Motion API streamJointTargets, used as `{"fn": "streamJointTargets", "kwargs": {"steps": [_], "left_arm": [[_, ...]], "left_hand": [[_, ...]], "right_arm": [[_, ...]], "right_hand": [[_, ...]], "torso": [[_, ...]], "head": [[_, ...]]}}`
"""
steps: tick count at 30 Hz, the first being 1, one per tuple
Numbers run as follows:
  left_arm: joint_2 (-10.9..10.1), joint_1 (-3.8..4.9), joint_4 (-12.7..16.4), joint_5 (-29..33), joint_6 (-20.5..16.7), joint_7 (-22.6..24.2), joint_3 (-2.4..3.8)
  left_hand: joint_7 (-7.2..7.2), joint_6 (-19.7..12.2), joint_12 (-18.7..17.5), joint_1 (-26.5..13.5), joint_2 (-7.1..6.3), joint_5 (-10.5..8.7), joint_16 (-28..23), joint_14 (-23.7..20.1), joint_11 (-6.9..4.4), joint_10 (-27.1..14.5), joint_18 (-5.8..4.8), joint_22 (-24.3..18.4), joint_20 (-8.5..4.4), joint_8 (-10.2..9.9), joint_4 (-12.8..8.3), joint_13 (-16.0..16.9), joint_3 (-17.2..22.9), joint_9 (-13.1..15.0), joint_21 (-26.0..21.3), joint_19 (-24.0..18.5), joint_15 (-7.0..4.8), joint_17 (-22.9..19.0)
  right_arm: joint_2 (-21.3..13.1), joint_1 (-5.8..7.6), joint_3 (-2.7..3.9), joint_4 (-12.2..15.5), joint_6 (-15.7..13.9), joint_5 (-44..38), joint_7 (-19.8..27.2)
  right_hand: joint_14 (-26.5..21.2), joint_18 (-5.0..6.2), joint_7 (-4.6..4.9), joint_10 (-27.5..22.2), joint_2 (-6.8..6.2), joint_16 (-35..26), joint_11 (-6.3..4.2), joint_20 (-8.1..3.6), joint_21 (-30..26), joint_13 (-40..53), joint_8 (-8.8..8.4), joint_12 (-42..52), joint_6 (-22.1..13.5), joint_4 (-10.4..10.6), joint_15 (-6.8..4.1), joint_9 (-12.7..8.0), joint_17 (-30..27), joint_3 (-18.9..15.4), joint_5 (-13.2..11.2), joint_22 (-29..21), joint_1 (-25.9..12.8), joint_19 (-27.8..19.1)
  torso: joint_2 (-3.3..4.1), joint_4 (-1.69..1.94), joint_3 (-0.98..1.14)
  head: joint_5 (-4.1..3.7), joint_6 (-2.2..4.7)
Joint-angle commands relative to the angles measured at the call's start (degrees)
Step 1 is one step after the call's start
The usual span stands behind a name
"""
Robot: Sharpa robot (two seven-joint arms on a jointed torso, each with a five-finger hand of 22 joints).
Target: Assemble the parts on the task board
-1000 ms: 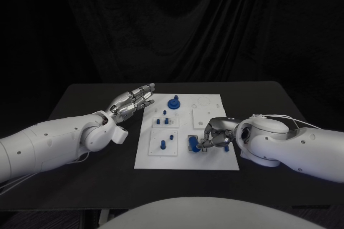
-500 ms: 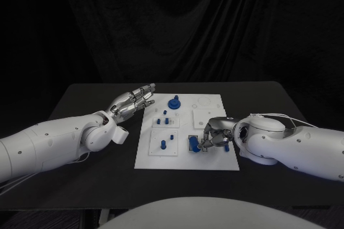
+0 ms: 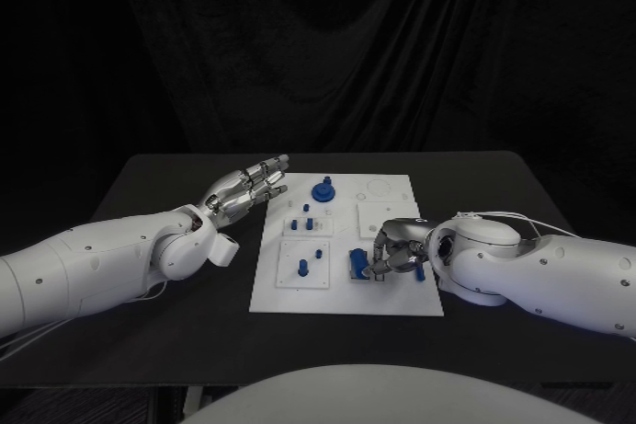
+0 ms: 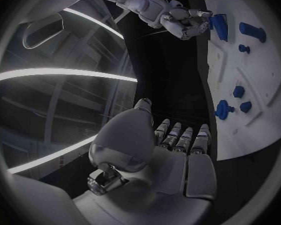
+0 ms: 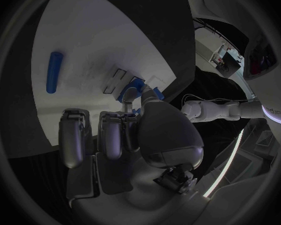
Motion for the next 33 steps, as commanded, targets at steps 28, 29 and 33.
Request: {"fn": "streamJointTargets", "kwargs": {"steps": [28, 29, 33], "left_arm": [[0.28, -0.28, -0.16, -0.36, 1.32, 0.46, 0.05], [0.30, -0.28, -0.18, -0.36, 1.33, 0.46, 0.05], [0.32, -0.29, -0.18, -0.36, 1.36, 0.46, 0.05]], "left_hand": [[0.29, 0.05, 0.19, 0.13, 0.62, 0.36, 0.15, 0.10, 0.39, -0.18, 0.36, 0.09, 0.48, 0.28, -0.04, 0.00, 0.20, 0.06, 0.45, 0.17, 0.38, 0.04], [0.29, 0.05, 0.19, 0.13, 0.62, 0.36, 0.15, 0.10, 0.39, -0.18, 0.36, 0.09, 0.48, 0.28, -0.04, 0.00, 0.20, 0.06, 0.45, 0.17, 0.38, 0.04], [0.29, 0.05, 0.19, 0.13, 0.62, 0.36, 0.15, 0.10, 0.39, -0.18, 0.36, 0.09, 0.48, 0.28, -0.04, 0.00, 0.20, 0.06, 0.45, 0.17, 0.38, 0.04]], "right_arm": [[2.00, -1.13, 0.04, -0.88, -0.35, -1.05, -1.31], [2.07, -1.15, 0.04, -0.94, -0.40, -1.06, -1.26], [2.13, -1.19, 0.04, -1.07, -0.89, -1.08, -0.98]], "right_hand": [[5.43, 0.76, -0.16, 6.17, -0.13, -0.02, -0.53, -0.43, -0.87, 15.09, 0.42, 0.15, 0.40, 0.74, -0.43, 0.95, 12.48, -0.56, -0.19, 13.50, 0.54, 3.51], [5.42, 0.76, -0.15, 6.17, -0.20, -0.04, -0.53, -0.43, -0.89, 15.09, 0.40, 0.15, 0.40, 0.90, -0.44, 0.96, 12.44, -0.68, -0.19, 13.50, 0.36, 3.50], [5.45, 0.76, -0.11, 6.17, -0.52, 0.01, -0.52, -0.44, -0.90, 15.09, 0.30, 0.15, 0.44, 1.90, -0.45, 1.02, 12.58, -1.33, -0.19, 13.50, -0.69, 3.50]], "torso": [[-0.06, -0.02, 0.01], [-0.07, 0.00, 0.01], [-0.06, 0.02, 0.01]], "head": [[0.03, 0.01], [0.01, 0.01], [0.08, 0.01]]}}
